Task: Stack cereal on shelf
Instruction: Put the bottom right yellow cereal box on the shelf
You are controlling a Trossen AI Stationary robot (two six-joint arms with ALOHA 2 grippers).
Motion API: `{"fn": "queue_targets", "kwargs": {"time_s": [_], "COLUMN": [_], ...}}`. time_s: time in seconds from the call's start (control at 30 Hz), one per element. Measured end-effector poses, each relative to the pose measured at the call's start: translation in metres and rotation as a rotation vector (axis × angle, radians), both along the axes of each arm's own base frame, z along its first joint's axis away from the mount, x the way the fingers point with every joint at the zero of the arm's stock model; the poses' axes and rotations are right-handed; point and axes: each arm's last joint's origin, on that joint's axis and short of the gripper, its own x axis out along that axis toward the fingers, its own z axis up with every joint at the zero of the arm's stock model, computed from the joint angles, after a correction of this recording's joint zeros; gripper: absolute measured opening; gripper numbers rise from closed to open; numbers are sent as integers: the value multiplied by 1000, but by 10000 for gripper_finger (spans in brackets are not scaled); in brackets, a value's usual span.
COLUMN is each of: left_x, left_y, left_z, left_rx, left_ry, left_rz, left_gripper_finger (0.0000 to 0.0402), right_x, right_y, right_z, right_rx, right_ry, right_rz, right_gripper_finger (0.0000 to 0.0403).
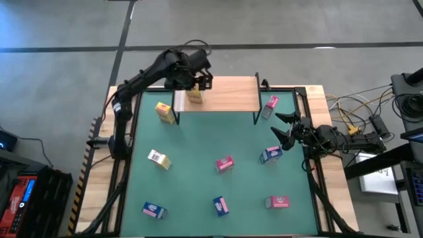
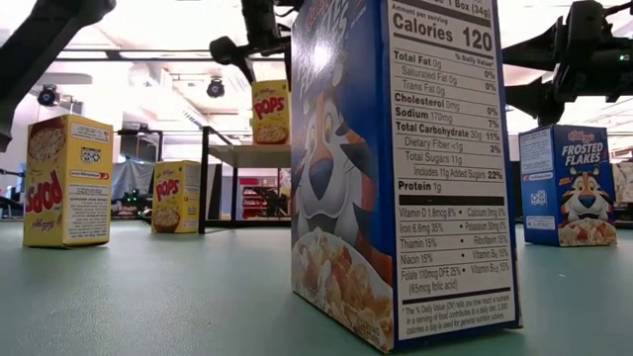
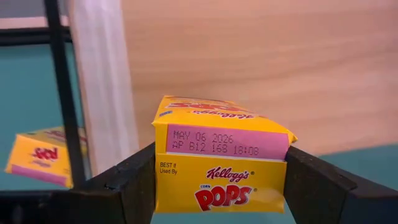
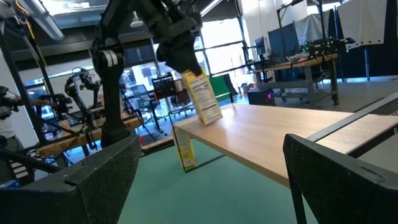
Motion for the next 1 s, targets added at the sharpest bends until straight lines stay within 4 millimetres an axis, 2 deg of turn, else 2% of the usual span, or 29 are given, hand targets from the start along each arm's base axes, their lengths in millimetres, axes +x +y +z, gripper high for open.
{"fn": "queue_targets", "kwargs": {"time_s": [0.47, 0.77, 1.0], "left_x": [-18, -38, -44], "left_y": [23, 52, 70], "left_z": [5, 5, -1], "left_rx": [6, 9, -15], "left_ry": [-14, -1, -7], "left_rz": [72, 118, 134], "left_gripper_finger": [267, 267, 267], "right_x": [0, 0, 0], "right_y": [0, 0, 0], "right_z": [0, 0, 0], "right_rx": [0, 0, 0], "right_ry": [0, 0, 0], "right_rz": [0, 0, 0], "right_gripper_finger": [384, 384, 384]}}
